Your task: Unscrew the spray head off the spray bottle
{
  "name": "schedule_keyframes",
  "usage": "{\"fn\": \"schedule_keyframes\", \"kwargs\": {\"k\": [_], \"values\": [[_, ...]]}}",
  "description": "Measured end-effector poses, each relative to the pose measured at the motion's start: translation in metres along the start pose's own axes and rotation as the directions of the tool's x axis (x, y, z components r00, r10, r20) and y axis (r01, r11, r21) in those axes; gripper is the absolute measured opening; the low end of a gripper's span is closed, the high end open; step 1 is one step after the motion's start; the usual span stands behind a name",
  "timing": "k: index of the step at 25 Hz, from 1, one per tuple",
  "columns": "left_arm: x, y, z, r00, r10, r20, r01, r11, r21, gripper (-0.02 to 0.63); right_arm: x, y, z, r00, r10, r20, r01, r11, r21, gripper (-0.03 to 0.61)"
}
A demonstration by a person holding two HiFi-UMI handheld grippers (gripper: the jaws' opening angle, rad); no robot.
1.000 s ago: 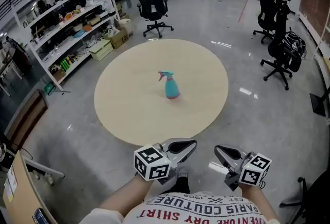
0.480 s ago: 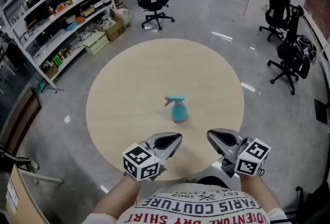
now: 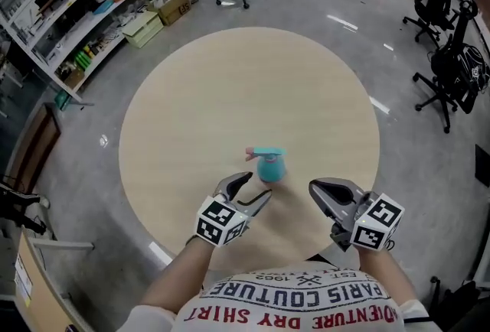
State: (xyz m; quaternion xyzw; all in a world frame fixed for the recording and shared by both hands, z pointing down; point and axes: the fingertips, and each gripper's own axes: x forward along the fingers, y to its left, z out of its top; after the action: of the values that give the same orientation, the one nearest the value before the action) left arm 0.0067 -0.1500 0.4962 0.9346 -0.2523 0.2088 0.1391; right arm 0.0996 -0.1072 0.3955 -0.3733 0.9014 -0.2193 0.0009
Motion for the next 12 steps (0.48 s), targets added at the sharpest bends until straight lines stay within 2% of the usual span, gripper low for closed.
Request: {"fn": "schedule_keyframes", "kwargs": {"k": [2, 5, 12], "values": [[0.022, 0.013, -0.008, 1.0, 0.03, -0.005, -0.03, 1.0, 0.008, 0.314, 0.004, -0.014, -0.004, 1.0, 0.007, -0.021, -0.007, 1.0, 0.016, 0.002], [0.046, 0.026, -0.01, 0.998, 0.054, 0.012, -0.054, 0.999, 0.009, 0.374, 0.012, -0.025, -0.007, 0.998, 0.015, -0.062, -0.014, 1.0, 0.022, 0.002], [0.076, 0.035, -0.016, 1.0, 0.03, 0.003, -0.03, 0.999, 0.032, 0.383, 0.03, -0.039, -0.01, 0.995, 0.026, -0.092, -0.024, 0.999, 0.025, 0.002]]}}
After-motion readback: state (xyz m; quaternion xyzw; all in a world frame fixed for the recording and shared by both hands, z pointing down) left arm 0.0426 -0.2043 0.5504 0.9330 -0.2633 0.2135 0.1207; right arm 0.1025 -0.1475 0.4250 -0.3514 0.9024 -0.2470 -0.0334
